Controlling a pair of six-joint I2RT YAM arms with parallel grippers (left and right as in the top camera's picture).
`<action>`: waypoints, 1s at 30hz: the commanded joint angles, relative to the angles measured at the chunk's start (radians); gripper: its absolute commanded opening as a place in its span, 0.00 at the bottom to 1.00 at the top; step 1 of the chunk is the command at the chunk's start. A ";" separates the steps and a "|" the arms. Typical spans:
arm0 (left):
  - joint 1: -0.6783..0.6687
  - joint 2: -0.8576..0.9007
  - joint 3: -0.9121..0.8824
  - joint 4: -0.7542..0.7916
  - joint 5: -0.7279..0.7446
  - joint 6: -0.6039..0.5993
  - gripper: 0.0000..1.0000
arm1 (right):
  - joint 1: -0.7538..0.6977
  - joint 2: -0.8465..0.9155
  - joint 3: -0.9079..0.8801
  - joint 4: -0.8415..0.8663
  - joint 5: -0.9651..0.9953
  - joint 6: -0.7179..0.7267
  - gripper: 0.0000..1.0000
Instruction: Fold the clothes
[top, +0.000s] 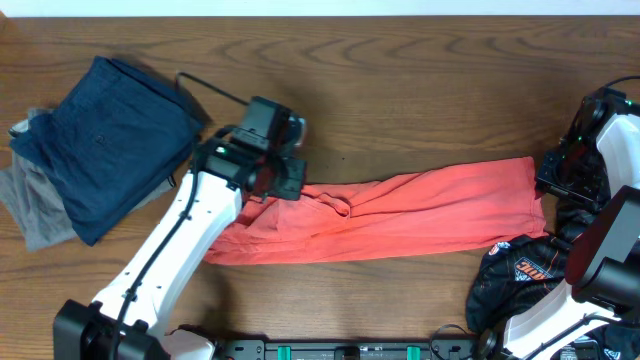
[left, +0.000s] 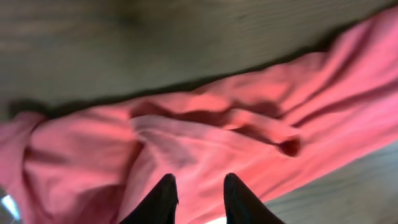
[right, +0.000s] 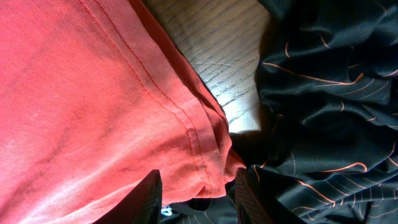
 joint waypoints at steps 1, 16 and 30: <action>0.013 0.048 -0.080 -0.005 -0.039 -0.076 0.27 | -0.008 -0.019 -0.003 -0.001 -0.005 -0.007 0.37; 0.016 0.199 -0.317 0.177 -0.039 -0.130 0.34 | -0.008 -0.019 -0.003 -0.003 -0.009 -0.007 0.38; 0.100 0.001 -0.176 0.142 -0.330 -0.109 0.47 | -0.008 -0.019 -0.003 -0.003 -0.008 -0.008 0.43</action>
